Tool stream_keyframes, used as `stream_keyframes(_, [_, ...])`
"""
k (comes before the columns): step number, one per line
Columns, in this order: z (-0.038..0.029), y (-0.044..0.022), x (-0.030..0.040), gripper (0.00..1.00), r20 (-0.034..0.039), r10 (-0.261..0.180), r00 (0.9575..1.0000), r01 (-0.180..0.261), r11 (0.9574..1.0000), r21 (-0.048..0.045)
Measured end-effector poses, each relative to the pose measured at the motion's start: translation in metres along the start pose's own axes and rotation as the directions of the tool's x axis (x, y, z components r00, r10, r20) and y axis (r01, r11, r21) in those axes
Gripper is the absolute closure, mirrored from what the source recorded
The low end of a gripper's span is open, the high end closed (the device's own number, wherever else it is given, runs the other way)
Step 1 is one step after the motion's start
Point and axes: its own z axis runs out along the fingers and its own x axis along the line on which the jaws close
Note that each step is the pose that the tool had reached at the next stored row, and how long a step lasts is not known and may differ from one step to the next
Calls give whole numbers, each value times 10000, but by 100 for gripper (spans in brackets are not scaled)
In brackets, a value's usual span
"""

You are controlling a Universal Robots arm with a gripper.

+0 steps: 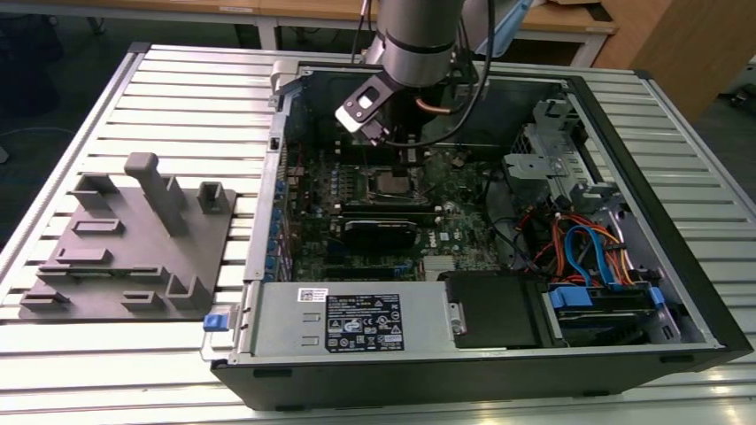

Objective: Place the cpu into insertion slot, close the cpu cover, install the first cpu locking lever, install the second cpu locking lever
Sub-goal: 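Close the cpu cover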

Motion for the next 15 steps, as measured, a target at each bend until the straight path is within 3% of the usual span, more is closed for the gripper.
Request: stream_keyframes(15, [-76, 2, 2, 90, 2, 0, 10000, 0, 10000, 0])
